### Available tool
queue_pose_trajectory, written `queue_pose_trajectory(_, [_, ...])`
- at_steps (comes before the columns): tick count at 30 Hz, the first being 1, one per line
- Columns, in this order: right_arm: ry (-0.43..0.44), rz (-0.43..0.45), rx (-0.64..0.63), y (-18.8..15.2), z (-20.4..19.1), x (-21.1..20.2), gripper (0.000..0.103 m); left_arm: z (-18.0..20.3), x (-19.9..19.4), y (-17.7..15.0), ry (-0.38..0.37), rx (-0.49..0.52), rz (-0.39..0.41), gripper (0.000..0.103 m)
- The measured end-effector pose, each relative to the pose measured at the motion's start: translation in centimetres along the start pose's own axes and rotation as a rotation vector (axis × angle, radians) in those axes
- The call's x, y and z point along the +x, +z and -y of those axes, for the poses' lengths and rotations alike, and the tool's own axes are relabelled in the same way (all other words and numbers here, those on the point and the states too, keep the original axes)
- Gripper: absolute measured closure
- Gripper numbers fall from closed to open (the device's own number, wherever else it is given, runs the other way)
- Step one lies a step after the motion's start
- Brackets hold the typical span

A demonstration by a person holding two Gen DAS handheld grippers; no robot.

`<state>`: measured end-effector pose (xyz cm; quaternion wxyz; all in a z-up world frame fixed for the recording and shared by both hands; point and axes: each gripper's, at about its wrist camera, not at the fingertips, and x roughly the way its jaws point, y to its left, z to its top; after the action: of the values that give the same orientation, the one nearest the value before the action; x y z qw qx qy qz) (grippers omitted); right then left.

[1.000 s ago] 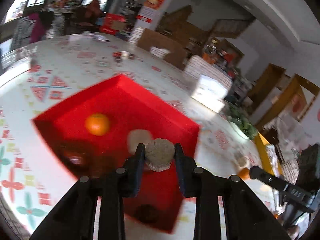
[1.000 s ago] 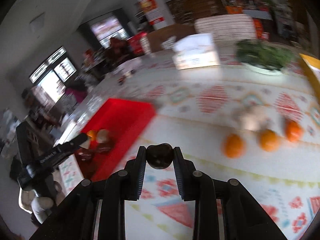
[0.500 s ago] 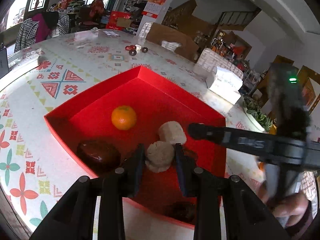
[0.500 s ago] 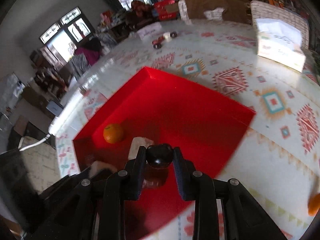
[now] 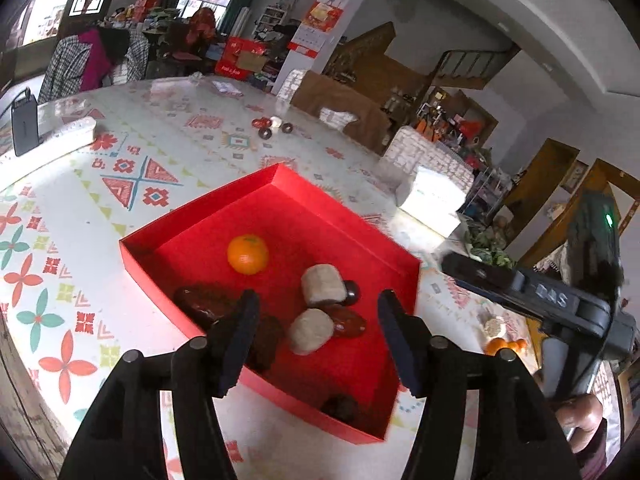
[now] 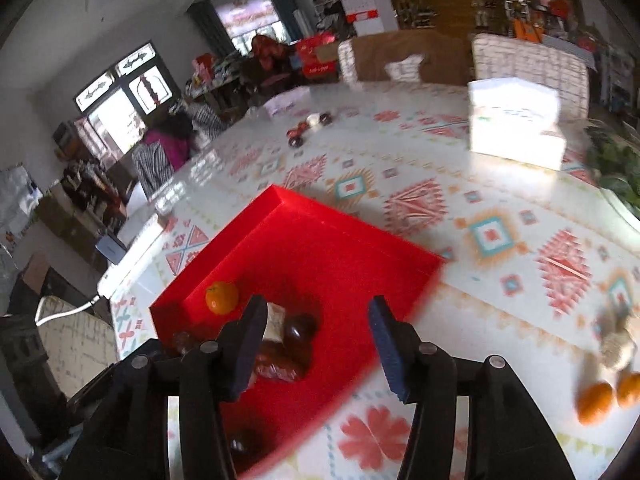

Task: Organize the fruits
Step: 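Grasp a tangerine with the left tool while the right tool grasps another tangerine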

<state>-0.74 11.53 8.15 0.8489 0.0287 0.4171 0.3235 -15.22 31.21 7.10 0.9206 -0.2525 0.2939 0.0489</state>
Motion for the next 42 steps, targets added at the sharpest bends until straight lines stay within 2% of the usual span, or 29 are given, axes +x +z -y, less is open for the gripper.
queue_pose_trajectory(1, [-0.005, 0.014, 0.004, -0.4, 0.5, -1.2, 0.043, 0.3, -0.4, 0.0, -0.005, 0.004, 0.005, 0.040])
queue_pose_trajectory(3, [-0.027, 0.046, 0.009, -1.4, 2.0, -4.0, 0.034, 1.3, -1.4, -0.1, -0.020, 0.017, 0.024, 0.035])
queue_pose_trajectory(8, [-0.156, 0.130, 0.016, -4.2, 6.4, -11.3, 0.033, 3.7, -2.8, -0.6, -0.064, 0.060, 0.041, 0.031])
queue_pose_trajectory(12, [-0.280, 0.212, 0.109, -6.2, 11.8, -17.6, 0.028, 6.0, -2.4, -1.4, -0.095, 0.093, 0.023, 0.029])
queue_pose_trajectory(15, [-0.330, 0.241, 0.206, -7.5, 15.7, -20.3, 0.028, 7.8, -1.1, -2.1, -0.119, 0.123, -0.020, 0.029])
queue_pose_trajectory(20, [-0.382, 0.194, 0.315, -8.8, 20.0, -19.0, 0.028, 11.2, 0.9, -3.8, -0.148, 0.197, -0.086, 0.029])
queue_pose_trajectory(24, [-0.396, 0.142, 0.361, -8.6, 23.1, -15.4, 0.038, 14.0, 2.4, -5.2, -0.165, 0.266, -0.130, 0.029])
queue_pose_trajectory(28, [-0.406, 0.111, 0.395, -8.1, 25.4, -12.7, 0.041, 17.1, 4.6, -6.3, -0.168, 0.354, -0.163, 0.029])
queue_pose_trajectory(34, [-0.415, 0.089, 0.385, -8.4, 26.3, -10.7, 0.043, 21.7, 9.8, -8.1, -0.151, 0.493, -0.224, 0.029])
queue_pose_trajectory(37, [-0.426, 0.070, 0.368, -8.3, 26.4, -10.3, 0.063, 24.1, 12.5, -8.9, -0.167, 0.531, -0.278, 0.029])
queue_pose_trajectory(42, [-0.420, 0.070, 0.358, -8.3, 26.5, -10.4, 0.065, 27.0, 15.7, -10.2, -0.162, 0.590, -0.315, 0.029])
